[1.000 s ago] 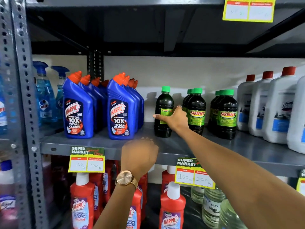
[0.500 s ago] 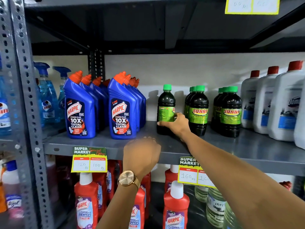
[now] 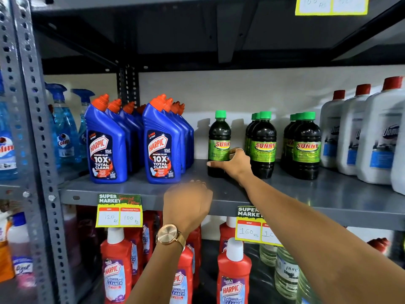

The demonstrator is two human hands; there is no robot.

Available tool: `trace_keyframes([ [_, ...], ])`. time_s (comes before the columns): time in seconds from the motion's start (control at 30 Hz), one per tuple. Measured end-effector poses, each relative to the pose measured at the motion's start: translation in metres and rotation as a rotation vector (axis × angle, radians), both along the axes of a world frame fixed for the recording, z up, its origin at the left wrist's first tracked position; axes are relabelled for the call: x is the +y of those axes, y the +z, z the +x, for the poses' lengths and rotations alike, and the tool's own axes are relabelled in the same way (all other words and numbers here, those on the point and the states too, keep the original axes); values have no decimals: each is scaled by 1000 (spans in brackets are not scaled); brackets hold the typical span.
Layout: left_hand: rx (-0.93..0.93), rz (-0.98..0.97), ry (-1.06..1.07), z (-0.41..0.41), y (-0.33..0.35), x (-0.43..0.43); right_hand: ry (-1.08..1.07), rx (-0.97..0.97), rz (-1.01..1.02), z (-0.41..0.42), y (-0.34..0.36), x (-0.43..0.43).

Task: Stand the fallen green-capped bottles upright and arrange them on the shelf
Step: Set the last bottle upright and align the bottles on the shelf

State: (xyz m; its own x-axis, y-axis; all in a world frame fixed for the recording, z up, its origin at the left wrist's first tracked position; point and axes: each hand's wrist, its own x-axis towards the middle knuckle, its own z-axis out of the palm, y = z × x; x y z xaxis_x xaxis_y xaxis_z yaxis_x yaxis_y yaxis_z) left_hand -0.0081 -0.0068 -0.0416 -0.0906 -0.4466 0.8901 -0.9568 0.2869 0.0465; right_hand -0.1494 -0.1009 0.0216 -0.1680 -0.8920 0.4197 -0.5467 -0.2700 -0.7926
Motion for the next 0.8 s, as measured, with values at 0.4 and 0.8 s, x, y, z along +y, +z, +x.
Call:
trace_keyframes([
  [0.4,-7,16,18,0,1,1,-33,127,-34,1,2,5],
  [0.8,-7,1,13,0,0,1,-106,122,-25,5,2,5],
])
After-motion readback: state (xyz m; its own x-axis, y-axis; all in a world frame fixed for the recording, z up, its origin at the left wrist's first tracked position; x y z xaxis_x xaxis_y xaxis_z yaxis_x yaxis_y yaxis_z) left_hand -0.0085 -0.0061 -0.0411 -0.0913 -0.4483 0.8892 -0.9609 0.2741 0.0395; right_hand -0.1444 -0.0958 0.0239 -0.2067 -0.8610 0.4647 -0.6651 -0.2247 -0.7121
